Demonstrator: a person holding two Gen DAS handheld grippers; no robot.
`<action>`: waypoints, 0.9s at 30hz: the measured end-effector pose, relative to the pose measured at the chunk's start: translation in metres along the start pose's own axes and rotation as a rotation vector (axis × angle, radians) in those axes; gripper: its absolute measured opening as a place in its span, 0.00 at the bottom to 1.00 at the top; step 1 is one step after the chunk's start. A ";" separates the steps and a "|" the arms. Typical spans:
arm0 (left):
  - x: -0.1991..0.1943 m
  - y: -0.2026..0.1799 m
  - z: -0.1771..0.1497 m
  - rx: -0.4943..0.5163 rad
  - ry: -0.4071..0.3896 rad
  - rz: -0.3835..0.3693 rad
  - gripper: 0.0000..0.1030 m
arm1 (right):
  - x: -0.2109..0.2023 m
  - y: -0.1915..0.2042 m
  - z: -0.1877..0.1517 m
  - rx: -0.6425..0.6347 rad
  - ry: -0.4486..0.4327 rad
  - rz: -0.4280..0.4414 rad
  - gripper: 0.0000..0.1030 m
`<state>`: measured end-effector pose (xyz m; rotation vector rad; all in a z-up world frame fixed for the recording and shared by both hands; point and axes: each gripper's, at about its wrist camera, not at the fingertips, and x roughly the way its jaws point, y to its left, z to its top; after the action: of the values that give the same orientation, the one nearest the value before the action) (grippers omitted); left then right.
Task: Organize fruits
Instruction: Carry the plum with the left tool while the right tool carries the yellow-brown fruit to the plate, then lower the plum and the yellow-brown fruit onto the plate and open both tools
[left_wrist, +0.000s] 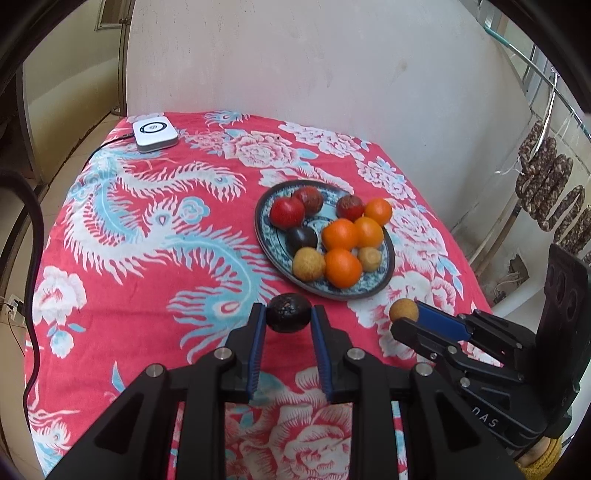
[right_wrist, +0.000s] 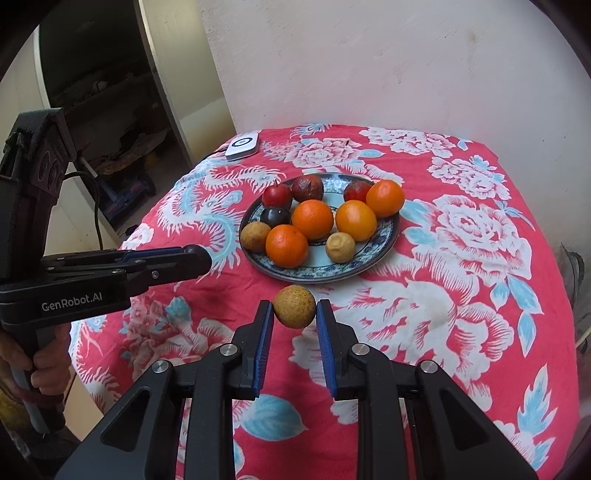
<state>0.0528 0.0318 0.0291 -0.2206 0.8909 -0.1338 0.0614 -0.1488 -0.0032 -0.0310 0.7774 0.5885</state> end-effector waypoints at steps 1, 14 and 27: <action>0.001 0.000 0.003 -0.001 -0.004 0.002 0.25 | 0.001 -0.001 0.002 0.000 -0.001 -0.004 0.24; 0.019 0.005 0.033 0.002 -0.030 0.013 0.25 | 0.008 -0.007 0.016 -0.007 -0.017 -0.035 0.24; 0.037 0.001 0.042 0.020 -0.027 0.008 0.25 | 0.020 -0.005 0.022 -0.036 -0.016 -0.054 0.25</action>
<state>0.1093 0.0312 0.0263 -0.1994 0.8627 -0.1318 0.0894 -0.1377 -0.0019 -0.0801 0.7479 0.5512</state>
